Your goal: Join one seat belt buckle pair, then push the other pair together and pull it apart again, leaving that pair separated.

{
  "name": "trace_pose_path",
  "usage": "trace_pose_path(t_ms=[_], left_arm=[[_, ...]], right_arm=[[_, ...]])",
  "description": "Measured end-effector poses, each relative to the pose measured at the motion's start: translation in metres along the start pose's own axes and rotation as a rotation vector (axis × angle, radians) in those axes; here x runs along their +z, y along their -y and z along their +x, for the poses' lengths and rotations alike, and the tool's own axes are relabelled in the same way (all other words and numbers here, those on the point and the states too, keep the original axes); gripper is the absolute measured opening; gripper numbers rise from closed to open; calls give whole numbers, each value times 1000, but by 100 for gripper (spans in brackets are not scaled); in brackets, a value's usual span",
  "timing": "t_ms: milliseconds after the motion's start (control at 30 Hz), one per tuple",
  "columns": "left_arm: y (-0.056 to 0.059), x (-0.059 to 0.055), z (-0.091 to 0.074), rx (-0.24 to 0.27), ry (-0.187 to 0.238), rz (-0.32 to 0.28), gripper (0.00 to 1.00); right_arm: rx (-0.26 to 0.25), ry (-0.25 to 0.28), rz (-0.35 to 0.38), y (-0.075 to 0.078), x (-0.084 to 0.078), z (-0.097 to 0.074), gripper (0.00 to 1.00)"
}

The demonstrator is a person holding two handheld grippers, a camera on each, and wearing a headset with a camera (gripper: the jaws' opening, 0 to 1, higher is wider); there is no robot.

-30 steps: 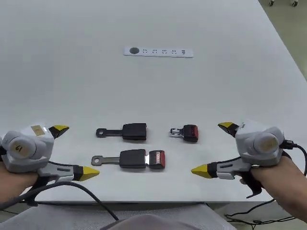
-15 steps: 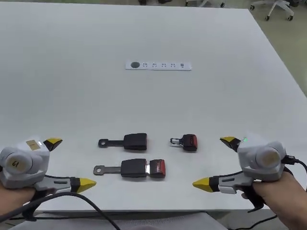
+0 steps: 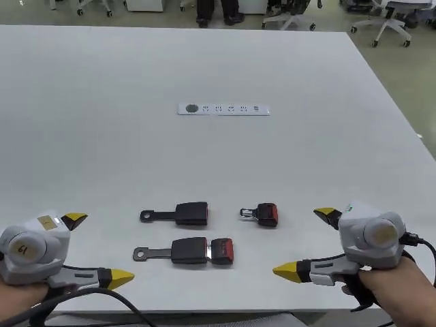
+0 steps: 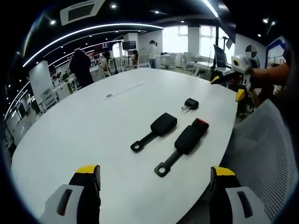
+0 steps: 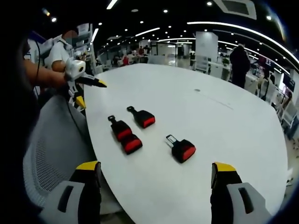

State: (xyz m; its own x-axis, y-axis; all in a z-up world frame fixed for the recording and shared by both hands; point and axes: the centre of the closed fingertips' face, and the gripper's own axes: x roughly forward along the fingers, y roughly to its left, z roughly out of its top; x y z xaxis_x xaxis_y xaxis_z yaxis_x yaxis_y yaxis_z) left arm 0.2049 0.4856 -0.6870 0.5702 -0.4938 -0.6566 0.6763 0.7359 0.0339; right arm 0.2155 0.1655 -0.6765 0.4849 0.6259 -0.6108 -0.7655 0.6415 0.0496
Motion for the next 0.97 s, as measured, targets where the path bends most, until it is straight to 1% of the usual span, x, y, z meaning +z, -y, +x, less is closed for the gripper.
trace_pose_path(t_ms=[67, 100, 133, 233, 367, 500, 600, 667, 733, 833, 900, 967], left_arm=[[-5, -2, -1, 18, -1, 7, 100], [-5, -2, -2, 25, -2, 3, 100], [-6, -3, -2, 29, -2, -6, 100], [-9, -5, -2, 35, 1, -37, 100], [-12, -6, -3, 37, 1, -44, 100], [-6, -5, -3, 34, 0, -46, 100], [-7, -9, -2, 32, -5, -46, 100], [-8, -10, -1, 35, -6, -50, 100], [-9, -12, 0, 39, -9, -75, 99], [-7, -12, 0, 37, -13, -68, 99], [-4, -9, 2, 34, -14, -63, 99], [-7, -9, 2, 36, -13, -60, 99]], right_arm=[[-13, 0, 7, 1, 1, -1, 100], [-32, -5, 5, 3, 0, -2, 100], [-30, -11, 6, 4, -3, -1, 100], [-24, -8, 12, 1, -2, 0, 100], [-18, -9, 13, 1, -2, 0, 100], [-16, -15, 18, 5, -6, -1, 100], [-11, -21, 23, 6, -7, -2, 100], [-7, -27, 33, 5, -9, -3, 100], [-7, -27, 33, 6, -9, -3, 100], [-3, -26, 31, 6, -11, -3, 100], [2, -30, 23, 5, -11, -2, 100], [4, -31, 21, 7, -13, -2, 100]])
